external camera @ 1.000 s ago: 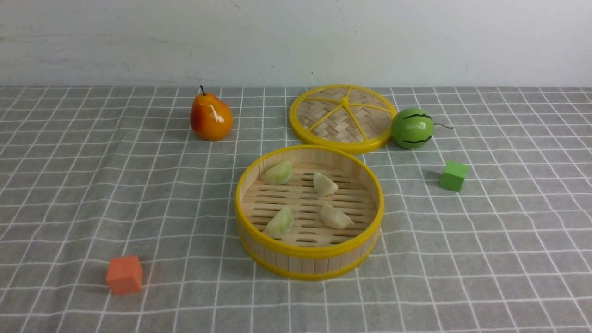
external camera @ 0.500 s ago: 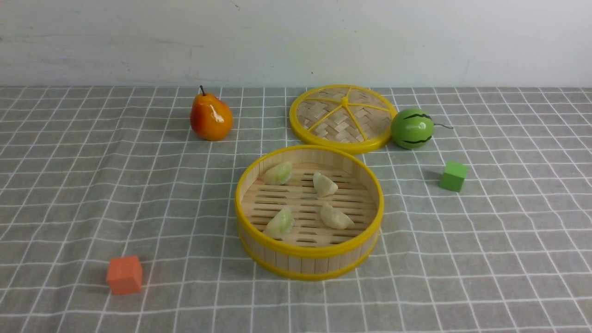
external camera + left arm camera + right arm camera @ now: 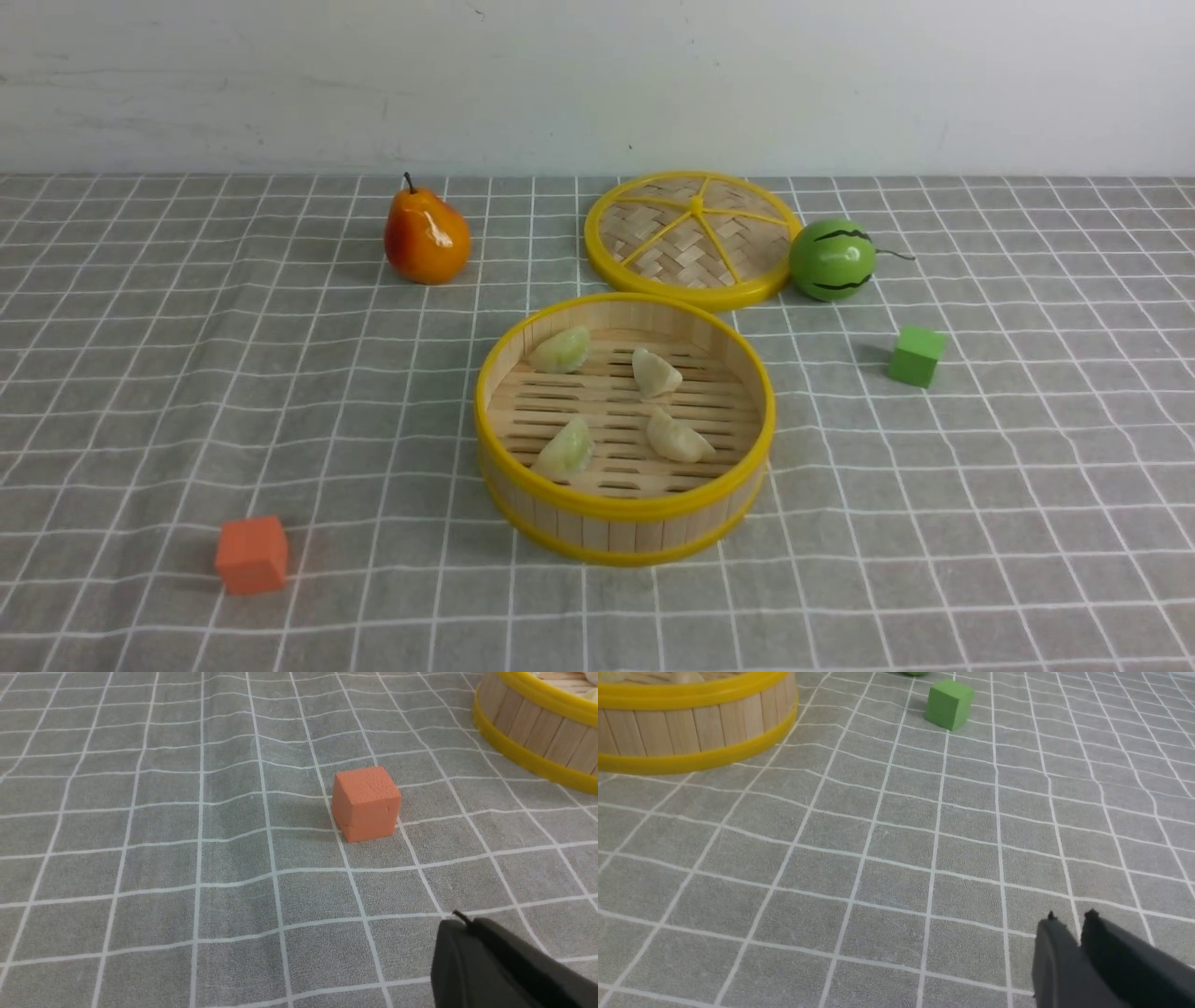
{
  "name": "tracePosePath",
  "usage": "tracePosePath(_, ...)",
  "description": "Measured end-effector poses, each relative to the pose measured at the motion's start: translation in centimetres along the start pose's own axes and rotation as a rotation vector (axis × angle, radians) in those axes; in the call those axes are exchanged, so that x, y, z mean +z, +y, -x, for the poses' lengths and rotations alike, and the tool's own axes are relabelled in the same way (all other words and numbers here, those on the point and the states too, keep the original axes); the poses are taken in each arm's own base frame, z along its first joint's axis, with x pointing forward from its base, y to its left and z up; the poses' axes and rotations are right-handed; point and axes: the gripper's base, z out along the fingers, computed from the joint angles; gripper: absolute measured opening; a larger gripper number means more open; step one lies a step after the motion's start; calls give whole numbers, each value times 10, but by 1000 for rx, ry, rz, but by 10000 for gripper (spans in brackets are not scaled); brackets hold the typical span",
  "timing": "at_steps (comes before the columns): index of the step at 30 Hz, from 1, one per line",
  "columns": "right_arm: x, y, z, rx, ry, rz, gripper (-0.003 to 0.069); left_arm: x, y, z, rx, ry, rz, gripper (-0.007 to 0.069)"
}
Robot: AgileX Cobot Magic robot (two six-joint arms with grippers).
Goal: Put the dumplings into the steamer on the table with the grey tablecloth.
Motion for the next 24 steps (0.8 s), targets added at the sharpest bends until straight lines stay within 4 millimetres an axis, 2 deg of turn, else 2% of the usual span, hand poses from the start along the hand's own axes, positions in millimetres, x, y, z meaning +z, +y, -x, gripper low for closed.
tracePosePath(24, 0, 0, 0, -1, 0, 0, 114, 0, 0, 0, 0, 0, 0, -10)
